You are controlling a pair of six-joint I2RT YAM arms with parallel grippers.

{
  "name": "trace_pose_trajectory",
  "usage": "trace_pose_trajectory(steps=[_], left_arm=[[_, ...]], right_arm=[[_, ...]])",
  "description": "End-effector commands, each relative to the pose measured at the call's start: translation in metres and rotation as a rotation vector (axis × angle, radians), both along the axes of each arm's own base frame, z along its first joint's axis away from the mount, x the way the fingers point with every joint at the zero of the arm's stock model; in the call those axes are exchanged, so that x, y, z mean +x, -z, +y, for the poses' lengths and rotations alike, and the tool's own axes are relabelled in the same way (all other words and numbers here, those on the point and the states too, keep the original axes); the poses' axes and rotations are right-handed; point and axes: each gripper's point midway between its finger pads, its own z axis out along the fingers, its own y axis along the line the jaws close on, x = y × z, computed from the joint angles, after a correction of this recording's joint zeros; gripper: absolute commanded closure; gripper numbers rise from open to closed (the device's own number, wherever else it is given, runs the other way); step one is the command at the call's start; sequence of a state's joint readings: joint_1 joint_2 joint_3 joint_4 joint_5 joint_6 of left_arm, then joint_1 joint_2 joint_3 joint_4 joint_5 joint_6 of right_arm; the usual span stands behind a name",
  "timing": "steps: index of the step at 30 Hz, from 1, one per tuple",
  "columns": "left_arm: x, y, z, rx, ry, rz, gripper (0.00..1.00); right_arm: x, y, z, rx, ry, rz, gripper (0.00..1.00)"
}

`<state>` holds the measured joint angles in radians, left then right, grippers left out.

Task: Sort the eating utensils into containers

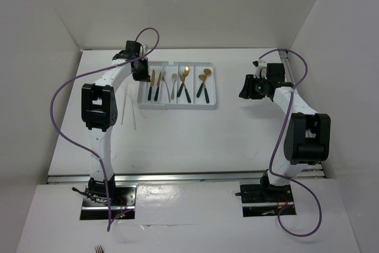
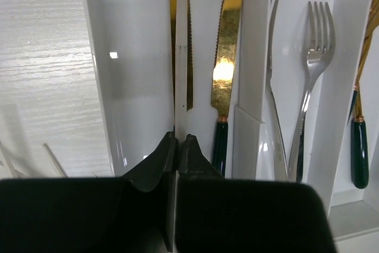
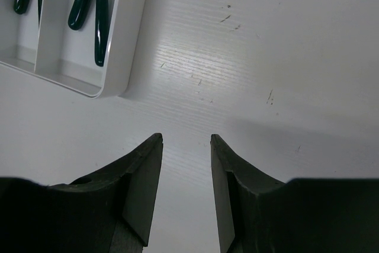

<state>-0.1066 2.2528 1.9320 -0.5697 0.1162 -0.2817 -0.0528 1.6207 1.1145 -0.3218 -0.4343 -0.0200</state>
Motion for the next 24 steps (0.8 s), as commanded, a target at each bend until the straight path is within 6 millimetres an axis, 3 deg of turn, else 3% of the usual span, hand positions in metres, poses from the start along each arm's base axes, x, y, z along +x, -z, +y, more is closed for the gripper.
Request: trace_pose_trajectory(steps=[1, 2, 3, 5, 7, 11, 12, 16, 18, 22, 24], left_arm=[[0.004, 0.007, 0.008, 0.045, 0.000, 0.009, 0.89], [0.001, 0.009, 0.010, 0.051, -0.015, 0.022, 0.84], [0.002, 0.009, 0.016, 0.051, -0.026, 0.023, 0.69], [-0.003, 0.014, 0.018, 0.060, -0.031, 0.043, 0.52], [-0.006, 0.007, 0.018, 0.057, -0.041, 0.044, 0.40], [-0.013, -0.035, 0.015, 0.034, -0.021, -0.018, 0.40], [-0.019, -0.069, 0.015, 0.028, -0.021, -0.079, 0.40], [-0.056, -0.096, 0.037, 0.065, -0.073, -0.124, 0.40], [-0.067, -0.096, 0.052, 0.079, -0.118, -0.114, 0.40], [-0.089, -0.066, 0.087, 0.094, -0.212, 0.001, 0.40], [-0.096, -0.040, 0.094, 0.080, -0.244, 0.096, 0.40]], right_arm=[[0.009, -0.019, 0.003, -0.007, -0.019, -0.064, 0.54], [0.009, -0.019, 0.003, -0.007, -0.019, -0.064, 0.54], [0.009, -0.019, 0.003, -0.007, -0.019, -0.064, 0.54], [0.009, -0.019, 0.003, -0.007, -0.019, -0.064, 0.54], [0.010, -0.015, 0.003, -0.006, -0.019, -0.055, 0.54], [0.011, -0.019, 0.004, 0.000, -0.025, -0.065, 0.54], [0.011, -0.019, 0.004, 0.000, -0.025, -0.065, 0.54], [0.011, -0.019, 0.004, 0.000, -0.025, -0.065, 0.54], [0.013, -0.025, 0.006, 0.005, -0.032, -0.083, 0.54], [0.009, -0.020, 0.010, 0.007, -0.042, -0.071, 0.54], [0.008, -0.020, 0.014, 0.013, -0.046, -0.067, 0.54]])
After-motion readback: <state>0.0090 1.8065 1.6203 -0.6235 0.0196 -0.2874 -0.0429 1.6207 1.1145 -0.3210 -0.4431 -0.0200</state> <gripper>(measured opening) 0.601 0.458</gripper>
